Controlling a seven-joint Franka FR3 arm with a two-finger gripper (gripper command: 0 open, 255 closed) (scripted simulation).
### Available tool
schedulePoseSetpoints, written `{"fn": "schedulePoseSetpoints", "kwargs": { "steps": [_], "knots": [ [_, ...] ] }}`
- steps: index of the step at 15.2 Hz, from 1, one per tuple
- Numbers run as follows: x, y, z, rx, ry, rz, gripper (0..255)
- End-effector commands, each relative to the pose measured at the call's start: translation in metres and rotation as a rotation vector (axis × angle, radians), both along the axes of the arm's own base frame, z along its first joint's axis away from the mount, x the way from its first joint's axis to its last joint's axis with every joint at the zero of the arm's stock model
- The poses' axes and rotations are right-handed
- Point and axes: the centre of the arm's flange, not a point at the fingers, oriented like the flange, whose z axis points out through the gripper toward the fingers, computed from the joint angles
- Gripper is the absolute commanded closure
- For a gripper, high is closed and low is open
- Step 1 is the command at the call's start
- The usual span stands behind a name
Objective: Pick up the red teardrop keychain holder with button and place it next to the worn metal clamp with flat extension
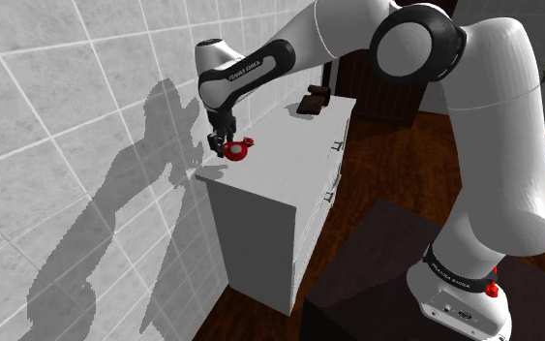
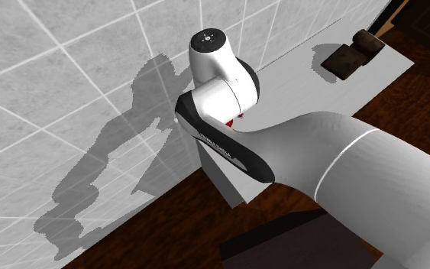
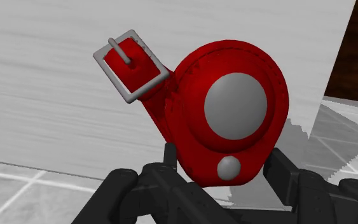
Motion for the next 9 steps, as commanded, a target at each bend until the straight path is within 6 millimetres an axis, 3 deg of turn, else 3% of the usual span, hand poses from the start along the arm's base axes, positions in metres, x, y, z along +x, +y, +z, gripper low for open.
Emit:
{"fn": "schedulePoseSetpoints", "kwargs": {
  "steps": [1,9],
  "knots": [
    [-0.001,0.0,0.01,0.0,0.0,0.0,255],
    [-0.001,0.0,0.052,0.0,0.0,0.0,255]
  ]
}}
